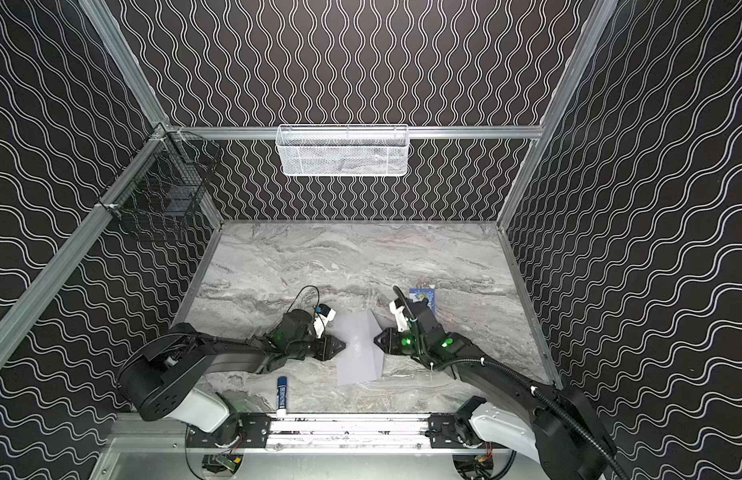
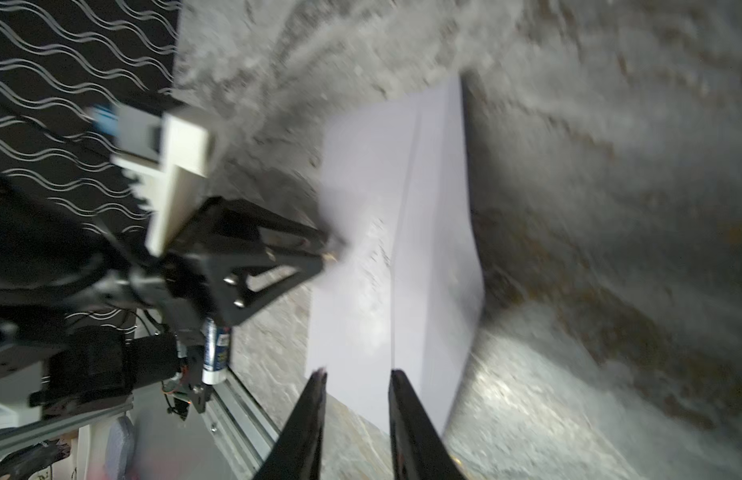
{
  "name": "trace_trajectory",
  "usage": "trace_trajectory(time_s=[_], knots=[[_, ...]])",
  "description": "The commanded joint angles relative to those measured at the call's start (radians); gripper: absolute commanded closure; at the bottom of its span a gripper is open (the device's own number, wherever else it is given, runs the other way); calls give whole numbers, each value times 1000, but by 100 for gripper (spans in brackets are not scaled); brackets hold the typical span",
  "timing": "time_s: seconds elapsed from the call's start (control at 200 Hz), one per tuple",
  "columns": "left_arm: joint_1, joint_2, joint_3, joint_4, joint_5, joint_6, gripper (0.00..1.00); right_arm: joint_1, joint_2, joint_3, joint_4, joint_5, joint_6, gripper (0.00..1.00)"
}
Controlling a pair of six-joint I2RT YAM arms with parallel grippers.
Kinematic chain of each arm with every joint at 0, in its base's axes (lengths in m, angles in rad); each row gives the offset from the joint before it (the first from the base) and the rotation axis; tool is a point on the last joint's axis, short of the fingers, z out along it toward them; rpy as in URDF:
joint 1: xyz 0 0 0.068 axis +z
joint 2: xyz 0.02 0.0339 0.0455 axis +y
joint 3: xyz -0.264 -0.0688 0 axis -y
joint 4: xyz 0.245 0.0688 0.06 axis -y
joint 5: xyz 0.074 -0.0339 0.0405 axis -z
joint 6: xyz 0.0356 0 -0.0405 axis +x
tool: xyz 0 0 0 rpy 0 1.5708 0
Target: Place the letter into the envelope and seal it
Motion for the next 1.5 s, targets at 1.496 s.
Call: trace_trajectory(time_s=[1.496], knots=[[-9, -209, 74, -306, -48, -24, 53, -146, 356, 127, 28, -86, -136, 62]])
